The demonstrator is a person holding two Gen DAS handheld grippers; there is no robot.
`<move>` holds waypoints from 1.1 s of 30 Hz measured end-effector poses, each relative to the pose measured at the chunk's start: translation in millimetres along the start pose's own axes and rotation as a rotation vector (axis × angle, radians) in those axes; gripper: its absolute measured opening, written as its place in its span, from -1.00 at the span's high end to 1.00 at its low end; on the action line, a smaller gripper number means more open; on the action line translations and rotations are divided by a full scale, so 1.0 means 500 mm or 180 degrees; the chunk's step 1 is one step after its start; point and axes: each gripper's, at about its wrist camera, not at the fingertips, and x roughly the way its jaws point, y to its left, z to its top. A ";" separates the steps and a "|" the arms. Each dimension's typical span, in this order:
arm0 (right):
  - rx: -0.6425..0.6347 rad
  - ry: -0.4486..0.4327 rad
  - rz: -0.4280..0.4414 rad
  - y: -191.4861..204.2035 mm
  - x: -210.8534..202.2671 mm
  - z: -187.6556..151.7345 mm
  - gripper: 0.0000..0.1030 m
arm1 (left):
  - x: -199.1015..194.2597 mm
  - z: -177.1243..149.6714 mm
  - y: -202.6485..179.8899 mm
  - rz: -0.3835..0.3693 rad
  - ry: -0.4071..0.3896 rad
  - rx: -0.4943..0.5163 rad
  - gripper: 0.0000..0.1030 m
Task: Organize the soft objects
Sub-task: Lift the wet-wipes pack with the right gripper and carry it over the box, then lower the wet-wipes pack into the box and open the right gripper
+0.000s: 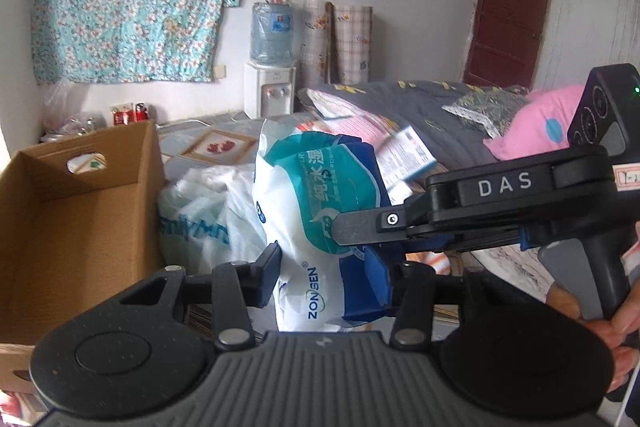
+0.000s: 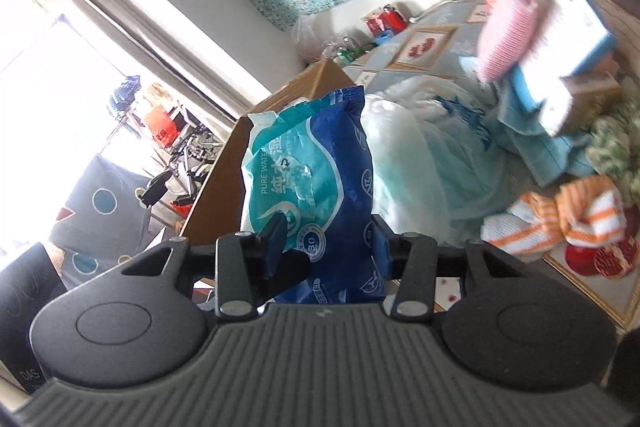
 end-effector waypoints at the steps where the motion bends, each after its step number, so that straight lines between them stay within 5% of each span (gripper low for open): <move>1: -0.0059 0.0025 0.0055 0.019 0.017 0.014 0.15 | -0.011 0.011 0.018 0.0076 -0.0029 -0.0029 0.08; 8: -0.0415 0.0354 0.0410 0.167 0.200 0.136 0.14 | -0.036 0.106 0.174 0.0608 -0.0081 -0.0238 0.08; 13: -0.0360 0.0679 0.0400 0.212 0.356 0.217 0.14 | 0.039 0.175 0.312 0.0801 0.0185 -0.0395 0.07; 23: -0.0244 0.1056 0.0004 0.172 0.620 0.321 0.09 | 0.251 0.233 0.491 0.0634 0.0762 -0.0534 0.08; 27: -0.0164 0.1084 -0.0138 0.135 0.674 0.348 0.01 | 0.323 0.233 0.529 0.0542 0.0920 -0.0533 0.08; 33: -0.0072 0.0987 0.0021 0.101 0.680 0.369 0.00 | 0.416 0.208 0.569 0.0524 0.1278 -0.0655 0.12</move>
